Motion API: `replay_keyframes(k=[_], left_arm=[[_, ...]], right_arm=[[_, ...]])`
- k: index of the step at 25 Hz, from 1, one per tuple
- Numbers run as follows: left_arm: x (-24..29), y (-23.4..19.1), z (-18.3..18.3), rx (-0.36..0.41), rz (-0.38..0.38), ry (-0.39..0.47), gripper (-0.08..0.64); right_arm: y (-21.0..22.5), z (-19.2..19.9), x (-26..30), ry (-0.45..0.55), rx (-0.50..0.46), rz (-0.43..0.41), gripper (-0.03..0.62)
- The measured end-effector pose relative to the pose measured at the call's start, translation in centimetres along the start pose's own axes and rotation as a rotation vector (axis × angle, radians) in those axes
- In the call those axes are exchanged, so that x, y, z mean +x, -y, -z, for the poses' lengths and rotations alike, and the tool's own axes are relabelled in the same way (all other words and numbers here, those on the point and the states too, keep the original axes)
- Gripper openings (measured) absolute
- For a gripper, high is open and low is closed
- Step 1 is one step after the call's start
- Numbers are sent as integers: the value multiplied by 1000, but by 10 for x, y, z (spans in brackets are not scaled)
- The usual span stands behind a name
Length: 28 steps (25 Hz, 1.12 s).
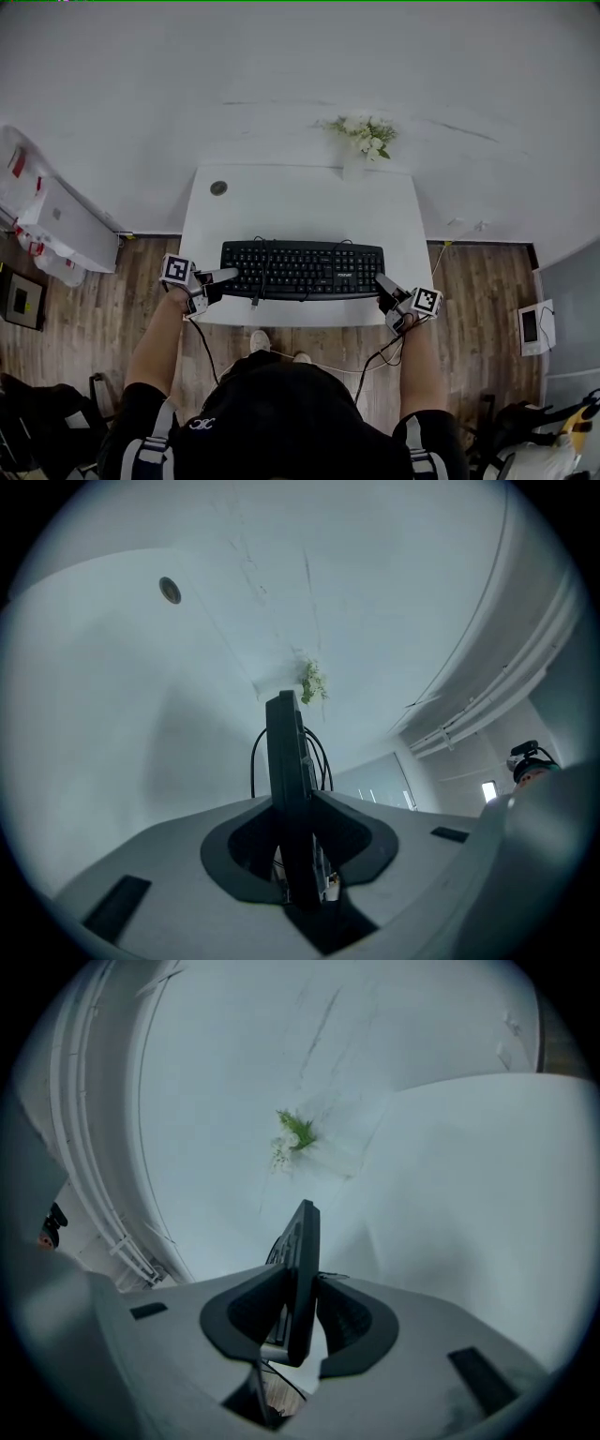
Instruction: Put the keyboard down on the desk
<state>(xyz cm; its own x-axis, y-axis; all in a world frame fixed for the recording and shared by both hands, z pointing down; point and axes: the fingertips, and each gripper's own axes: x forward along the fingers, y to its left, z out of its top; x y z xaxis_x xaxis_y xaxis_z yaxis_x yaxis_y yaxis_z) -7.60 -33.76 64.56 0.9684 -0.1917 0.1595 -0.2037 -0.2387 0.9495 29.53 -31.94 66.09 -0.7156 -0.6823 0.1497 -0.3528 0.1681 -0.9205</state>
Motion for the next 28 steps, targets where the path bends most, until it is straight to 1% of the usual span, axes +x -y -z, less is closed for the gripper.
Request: replay_keyframes(k=[4,8,10,15,18,23,28], left_arm=[[1,-9,-14,-20,-4,-18,100],[5,-21,-31,-16,-6,-17,100],[5,-29,-38,-26,-20,-19,100],[6,-50,-51,-52,-47,-3,103],[8,-68,-57,-67,-83,-13,106],[9,-89,-63,-96,-103,-22,109],[15,-103,-74,-93,-125,-22,116]], right_arm=[[11,1,6,-10,-5,72,109],[15,-10,21,-5,-28,69,110],[20,-11,28,-5,-32,86,110],[42,-14,42,5,-36,164,112],[57,-17,52,8,-27,206,115],[74,-17,65,-3,-25,255,117],[85,-24,76,-8,-44,309,120]])
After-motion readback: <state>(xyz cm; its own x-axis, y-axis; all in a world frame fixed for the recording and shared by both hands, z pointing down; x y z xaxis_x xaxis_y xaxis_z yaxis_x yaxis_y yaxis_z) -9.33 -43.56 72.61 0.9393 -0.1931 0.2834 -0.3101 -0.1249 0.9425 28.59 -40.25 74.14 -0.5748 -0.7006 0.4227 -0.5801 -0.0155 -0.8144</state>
